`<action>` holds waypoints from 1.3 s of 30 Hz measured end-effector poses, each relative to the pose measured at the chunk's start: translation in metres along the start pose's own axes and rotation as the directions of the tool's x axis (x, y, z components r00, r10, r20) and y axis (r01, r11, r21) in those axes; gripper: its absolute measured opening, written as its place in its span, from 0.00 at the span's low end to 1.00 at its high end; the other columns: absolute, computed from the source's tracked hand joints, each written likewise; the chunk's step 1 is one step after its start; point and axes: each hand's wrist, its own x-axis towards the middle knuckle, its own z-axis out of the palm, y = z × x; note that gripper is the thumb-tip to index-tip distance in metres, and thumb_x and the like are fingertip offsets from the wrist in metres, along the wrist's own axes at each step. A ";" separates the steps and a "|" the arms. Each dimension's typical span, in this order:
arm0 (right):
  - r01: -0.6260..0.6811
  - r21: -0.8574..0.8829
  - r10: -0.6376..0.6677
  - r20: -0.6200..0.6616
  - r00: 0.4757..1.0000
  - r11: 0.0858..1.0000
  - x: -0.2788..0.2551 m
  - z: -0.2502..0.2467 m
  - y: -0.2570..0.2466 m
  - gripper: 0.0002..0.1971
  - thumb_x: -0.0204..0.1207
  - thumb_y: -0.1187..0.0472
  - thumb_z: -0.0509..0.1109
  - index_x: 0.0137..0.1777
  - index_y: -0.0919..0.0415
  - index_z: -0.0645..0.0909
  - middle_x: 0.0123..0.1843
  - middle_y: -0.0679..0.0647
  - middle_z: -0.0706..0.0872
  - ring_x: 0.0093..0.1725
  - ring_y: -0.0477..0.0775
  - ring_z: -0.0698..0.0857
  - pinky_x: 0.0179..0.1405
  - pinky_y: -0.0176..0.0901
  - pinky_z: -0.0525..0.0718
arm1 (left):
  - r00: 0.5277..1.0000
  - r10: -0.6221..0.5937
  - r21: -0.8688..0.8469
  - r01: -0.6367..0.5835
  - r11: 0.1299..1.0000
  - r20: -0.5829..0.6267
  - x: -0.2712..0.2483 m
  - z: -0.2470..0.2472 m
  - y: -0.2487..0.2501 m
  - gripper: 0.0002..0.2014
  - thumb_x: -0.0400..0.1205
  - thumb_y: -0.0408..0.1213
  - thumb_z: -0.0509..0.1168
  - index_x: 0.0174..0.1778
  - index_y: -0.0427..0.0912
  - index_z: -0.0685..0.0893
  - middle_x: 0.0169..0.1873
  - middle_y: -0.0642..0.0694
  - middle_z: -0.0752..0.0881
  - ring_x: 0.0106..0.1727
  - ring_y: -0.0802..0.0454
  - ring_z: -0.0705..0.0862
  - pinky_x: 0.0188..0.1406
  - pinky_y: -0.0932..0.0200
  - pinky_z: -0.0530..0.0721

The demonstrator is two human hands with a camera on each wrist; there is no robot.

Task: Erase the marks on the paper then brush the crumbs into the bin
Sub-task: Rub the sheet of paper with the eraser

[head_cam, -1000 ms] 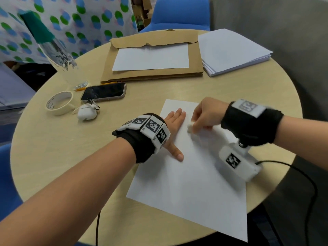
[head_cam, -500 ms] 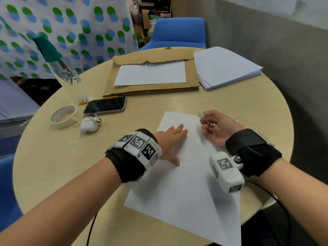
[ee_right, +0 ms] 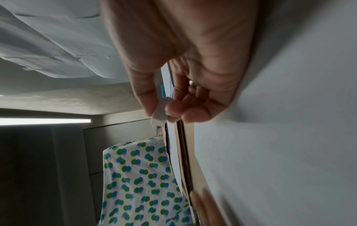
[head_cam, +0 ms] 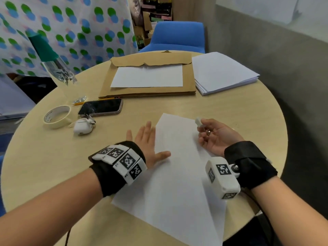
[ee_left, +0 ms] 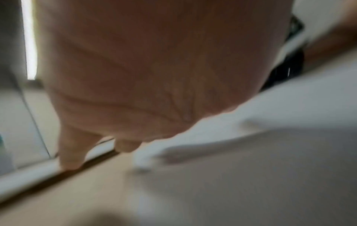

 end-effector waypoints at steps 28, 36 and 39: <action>-0.098 -0.033 0.100 0.056 0.993 0.995 -0.011 -0.007 -0.002 0.17 0.48 0.61 0.78 0.39 0.64 0.84 0.33 0.55 0.82 0.29 0.51 0.84 0.30 0.37 0.86 | 0.963 0.256 0.000 -0.257 0.967 0.081 0.033 -0.034 -0.029 0.64 0.65 0.58 0.76 0.79 0.56 0.30 0.81 0.55 0.31 0.80 0.45 0.27 0.75 0.33 0.30; -0.007 -0.169 0.000 -0.041 0.999 0.986 -0.002 0.007 -0.002 0.03 0.73 0.68 0.63 0.42 0.66 0.78 0.42 0.61 0.86 0.39 0.57 0.89 0.43 0.46 0.89 | 0.950 0.290 0.085 -0.300 0.950 0.119 0.035 -0.026 -0.020 0.64 0.65 0.62 0.74 0.80 0.53 0.29 0.81 0.53 0.31 0.81 0.45 0.29 0.75 0.31 0.30; 0.210 -0.256 -0.274 -0.246 0.930 0.943 0.011 -0.002 -0.023 0.05 0.74 0.68 0.63 0.38 0.65 0.77 0.39 0.59 0.83 0.36 0.55 0.86 0.38 0.41 0.88 | 0.947 0.303 0.059 -0.311 0.949 0.109 0.035 -0.024 -0.022 0.64 0.64 0.62 0.74 0.80 0.53 0.30 0.81 0.54 0.31 0.81 0.45 0.30 0.75 0.30 0.31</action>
